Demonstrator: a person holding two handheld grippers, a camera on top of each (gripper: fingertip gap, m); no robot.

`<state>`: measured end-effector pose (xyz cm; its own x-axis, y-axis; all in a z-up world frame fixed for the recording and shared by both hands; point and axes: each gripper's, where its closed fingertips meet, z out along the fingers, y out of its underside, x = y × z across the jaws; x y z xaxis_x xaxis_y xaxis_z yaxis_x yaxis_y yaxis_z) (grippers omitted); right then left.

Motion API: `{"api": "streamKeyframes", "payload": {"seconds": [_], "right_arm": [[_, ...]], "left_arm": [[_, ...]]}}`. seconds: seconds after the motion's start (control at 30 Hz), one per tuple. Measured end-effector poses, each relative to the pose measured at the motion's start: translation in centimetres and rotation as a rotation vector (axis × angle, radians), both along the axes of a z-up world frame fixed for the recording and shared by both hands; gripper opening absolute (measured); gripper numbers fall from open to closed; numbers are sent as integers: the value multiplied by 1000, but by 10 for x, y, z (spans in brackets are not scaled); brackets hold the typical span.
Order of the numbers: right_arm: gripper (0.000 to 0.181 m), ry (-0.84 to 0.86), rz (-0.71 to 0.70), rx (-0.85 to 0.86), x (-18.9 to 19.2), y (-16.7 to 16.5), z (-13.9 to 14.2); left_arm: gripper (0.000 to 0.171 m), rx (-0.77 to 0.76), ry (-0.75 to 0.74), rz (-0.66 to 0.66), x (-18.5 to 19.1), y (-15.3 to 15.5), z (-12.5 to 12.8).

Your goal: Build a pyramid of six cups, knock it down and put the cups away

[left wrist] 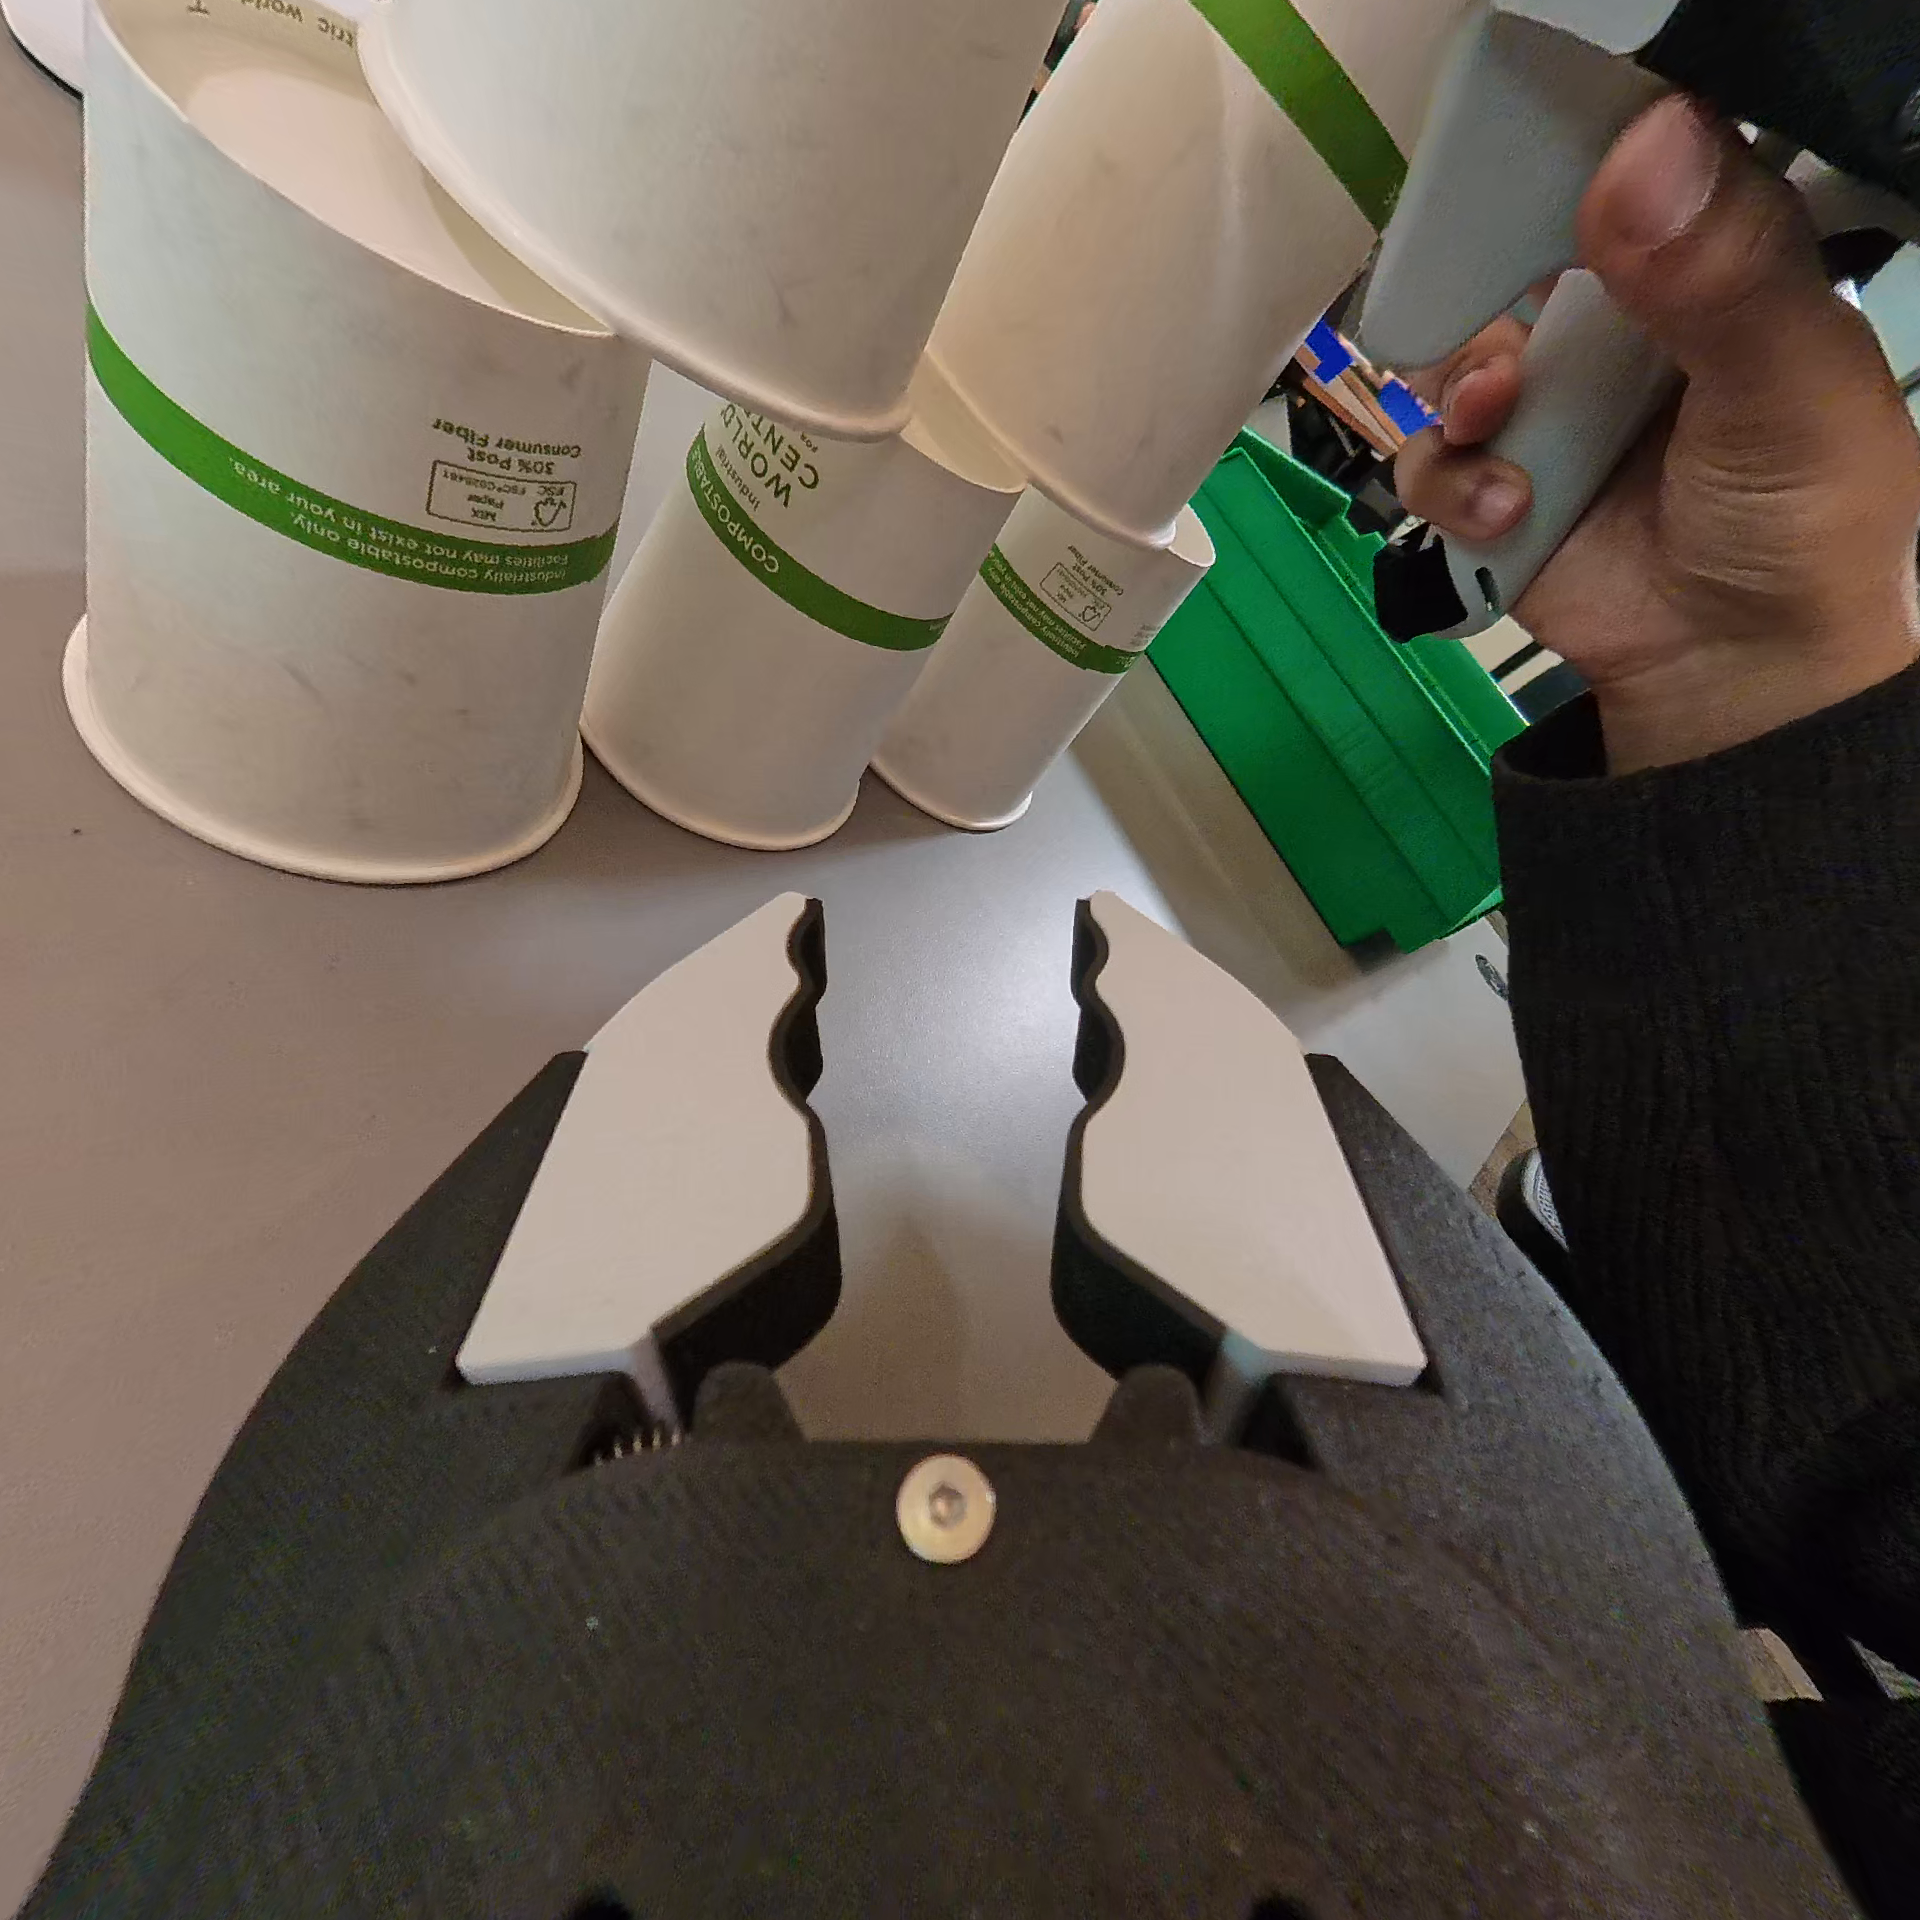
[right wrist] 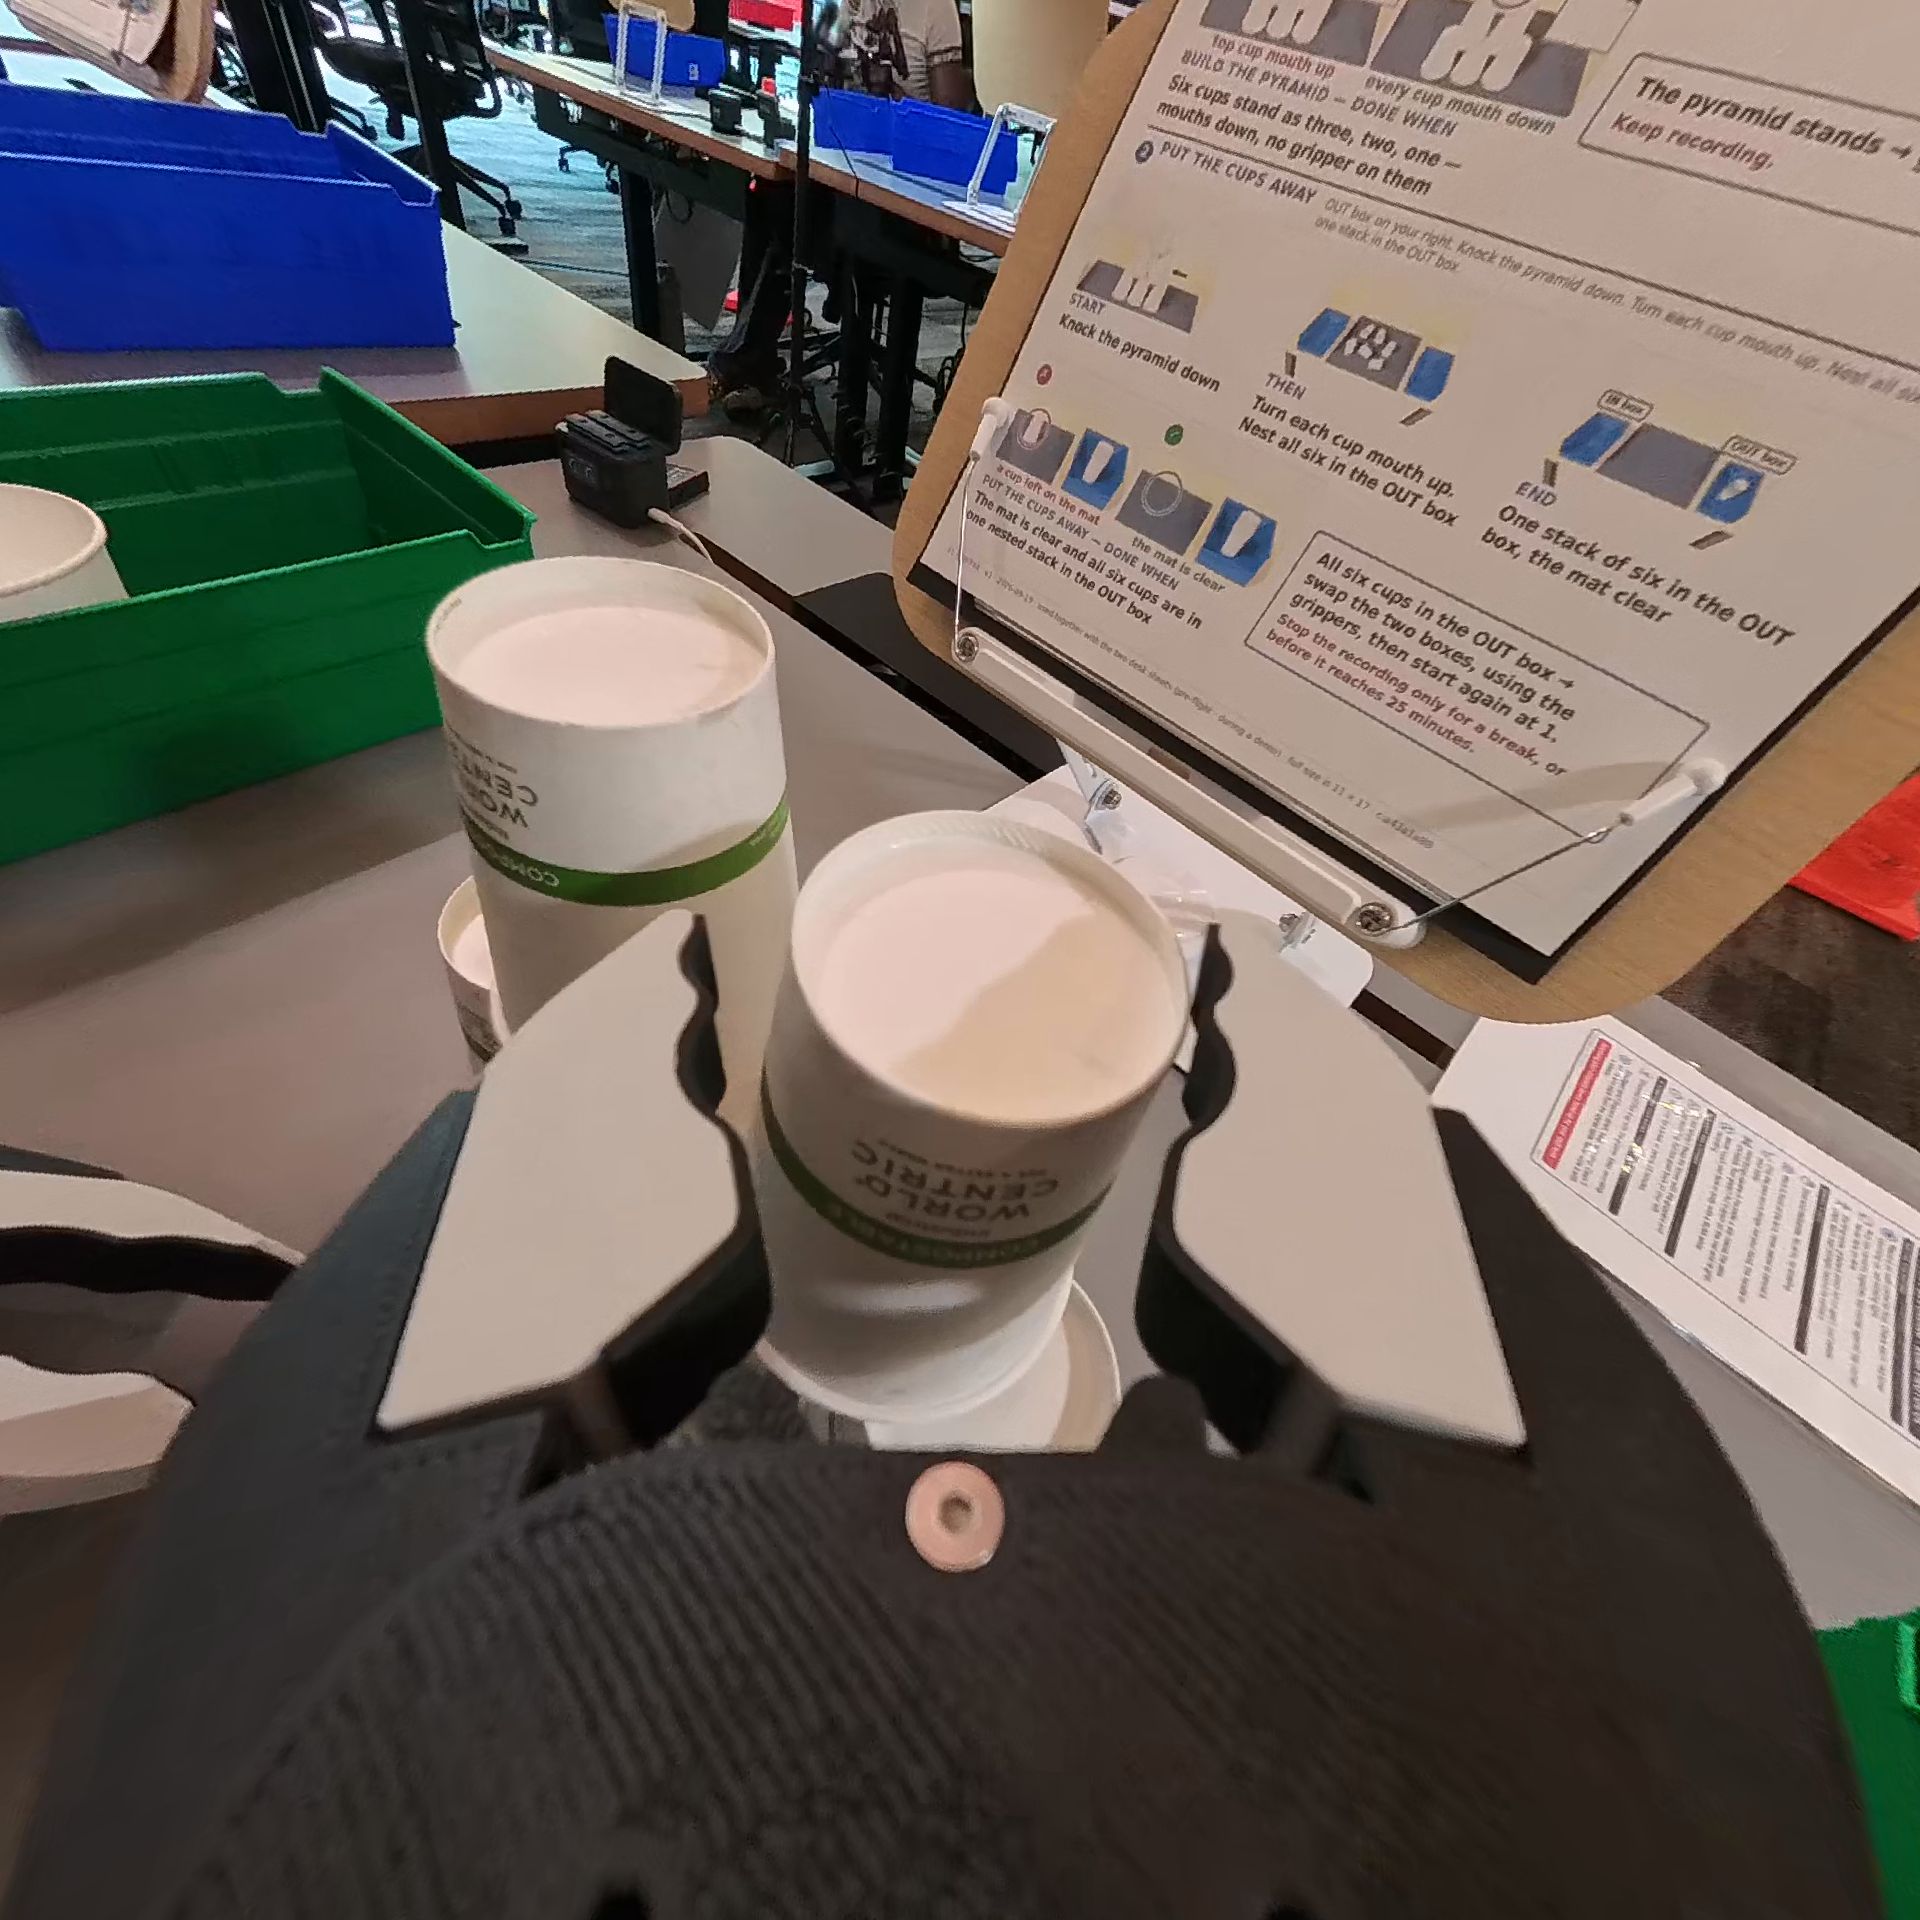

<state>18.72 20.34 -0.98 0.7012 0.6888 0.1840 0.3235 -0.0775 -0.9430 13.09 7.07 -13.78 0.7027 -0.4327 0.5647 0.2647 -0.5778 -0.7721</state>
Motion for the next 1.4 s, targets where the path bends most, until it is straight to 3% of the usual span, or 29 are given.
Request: {"api": "streamKeyframes", "payload": {"seconds": [0.27,0.53,1.03,1.23,1.4], "right_arm": [[92,54,21,-11,5,-7,17],[91,166,28,44,23,-21,64],[71,345,124,173,10,-76,125],[53,490,241,162,-15,-120,108],[43,520,246,92,-32,-142,30]], "left_arm": [[47,-2,1,-1,0,0,0],[47,-4,4,-4,0,0,-1],[48,10,29,0,0,1,-1],[48,8,34,1,-1,1,-2],[48,10,28,16,-6,3,-1]]}}
